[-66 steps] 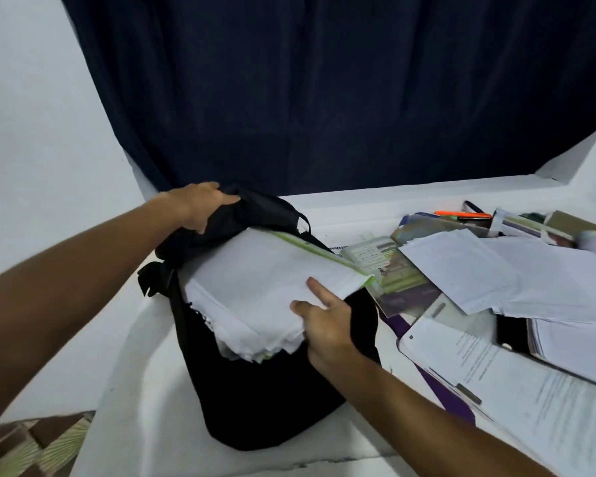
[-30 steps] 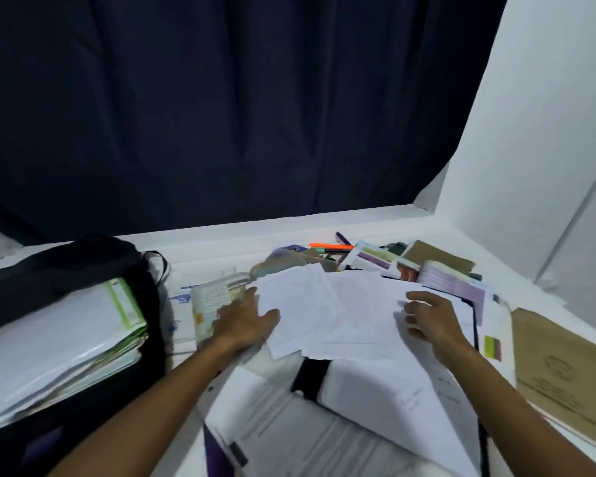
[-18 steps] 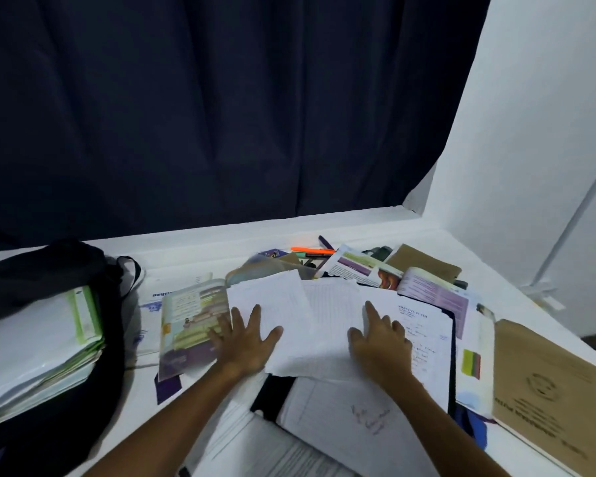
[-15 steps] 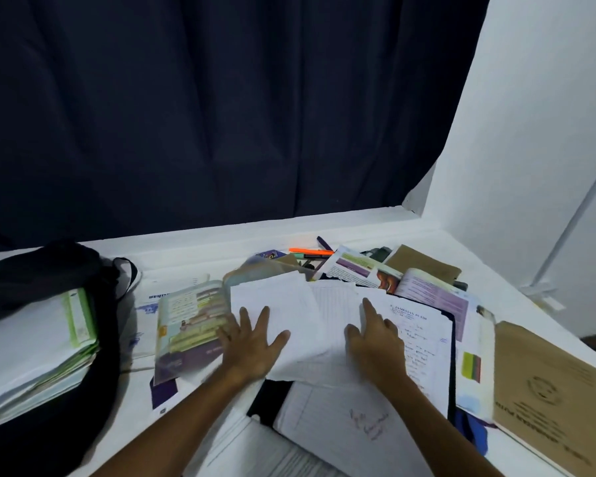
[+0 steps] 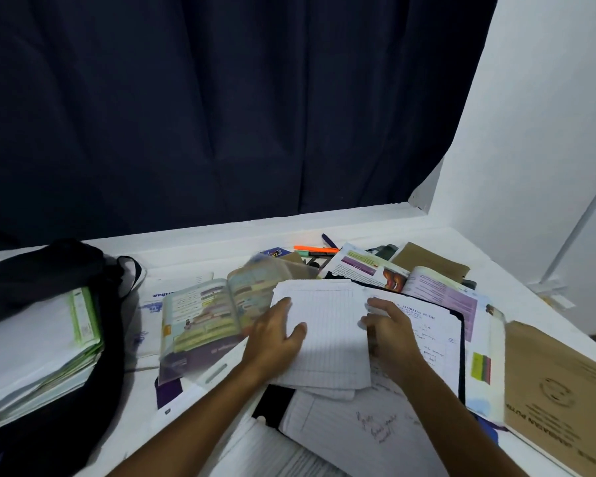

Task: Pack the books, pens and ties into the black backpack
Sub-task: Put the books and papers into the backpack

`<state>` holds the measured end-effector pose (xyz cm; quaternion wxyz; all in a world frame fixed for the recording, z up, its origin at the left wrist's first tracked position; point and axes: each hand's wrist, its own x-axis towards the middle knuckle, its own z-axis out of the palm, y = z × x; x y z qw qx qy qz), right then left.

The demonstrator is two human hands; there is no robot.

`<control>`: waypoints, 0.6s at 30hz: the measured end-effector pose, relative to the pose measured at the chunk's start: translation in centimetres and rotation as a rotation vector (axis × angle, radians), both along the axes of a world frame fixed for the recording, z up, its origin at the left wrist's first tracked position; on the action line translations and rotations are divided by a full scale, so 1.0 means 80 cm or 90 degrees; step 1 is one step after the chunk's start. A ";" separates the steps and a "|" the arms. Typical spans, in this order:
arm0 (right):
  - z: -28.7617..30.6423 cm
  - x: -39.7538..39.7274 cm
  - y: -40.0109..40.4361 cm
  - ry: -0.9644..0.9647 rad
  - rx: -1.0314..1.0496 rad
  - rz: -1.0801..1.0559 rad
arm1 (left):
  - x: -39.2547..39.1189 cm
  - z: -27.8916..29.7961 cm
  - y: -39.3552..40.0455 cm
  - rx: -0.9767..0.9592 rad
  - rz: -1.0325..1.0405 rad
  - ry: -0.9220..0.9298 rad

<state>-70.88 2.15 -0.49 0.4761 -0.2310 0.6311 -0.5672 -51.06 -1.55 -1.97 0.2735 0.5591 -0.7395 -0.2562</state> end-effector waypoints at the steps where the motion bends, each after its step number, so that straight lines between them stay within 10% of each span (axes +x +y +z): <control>1: 0.000 0.002 -0.001 -0.007 0.002 0.018 | -0.003 0.001 0.003 0.007 -0.009 0.014; 18: 0.025 -0.038 0.038 0.185 -0.181 0.177 | -0.019 0.037 0.014 0.167 -0.064 0.396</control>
